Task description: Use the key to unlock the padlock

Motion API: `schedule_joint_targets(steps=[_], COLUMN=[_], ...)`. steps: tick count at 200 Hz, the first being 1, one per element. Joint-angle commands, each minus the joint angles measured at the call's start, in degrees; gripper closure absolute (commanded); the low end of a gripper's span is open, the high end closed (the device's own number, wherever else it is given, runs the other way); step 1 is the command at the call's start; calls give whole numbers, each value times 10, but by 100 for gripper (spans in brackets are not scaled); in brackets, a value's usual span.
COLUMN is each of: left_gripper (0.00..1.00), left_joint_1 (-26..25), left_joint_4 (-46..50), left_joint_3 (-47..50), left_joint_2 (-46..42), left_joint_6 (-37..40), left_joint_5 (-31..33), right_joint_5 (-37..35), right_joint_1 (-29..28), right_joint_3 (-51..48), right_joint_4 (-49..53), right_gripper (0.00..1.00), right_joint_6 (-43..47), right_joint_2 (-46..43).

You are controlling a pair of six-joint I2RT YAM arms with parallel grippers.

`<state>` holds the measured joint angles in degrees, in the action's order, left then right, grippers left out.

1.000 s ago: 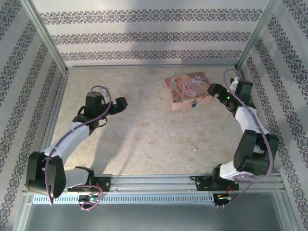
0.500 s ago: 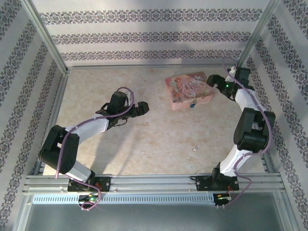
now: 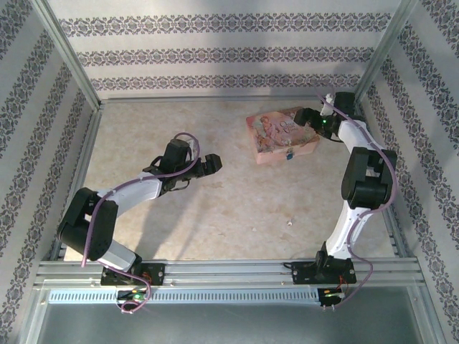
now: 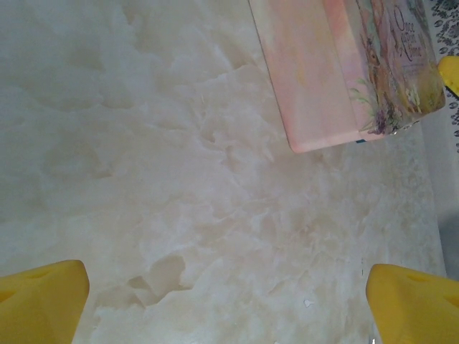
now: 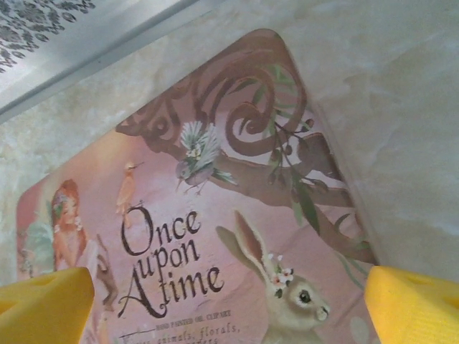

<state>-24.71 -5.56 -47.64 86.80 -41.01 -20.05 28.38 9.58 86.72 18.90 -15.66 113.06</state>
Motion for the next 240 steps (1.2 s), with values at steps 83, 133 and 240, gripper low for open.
schedule_joint_targets(steps=[83,133,240], left_gripper=[1,1,1], left_joint_1=[-6,-6,-5], left_joint_4=[25,29,59], left_joint_3=[8,15,11], left_joint_2=[-41,-44,-71], left_joint_6=[17,19,31], left_joint_5=[26,33,46], right_joint_5=[-55,-72,32], right_joint_1=[-7,-9,-58], right_joint_3=[81,109,133], right_joint_4=[68,95,127], right_gripper=[1,2,2], right_joint_6=[64,90,108], right_joint_2=[49,67,93])
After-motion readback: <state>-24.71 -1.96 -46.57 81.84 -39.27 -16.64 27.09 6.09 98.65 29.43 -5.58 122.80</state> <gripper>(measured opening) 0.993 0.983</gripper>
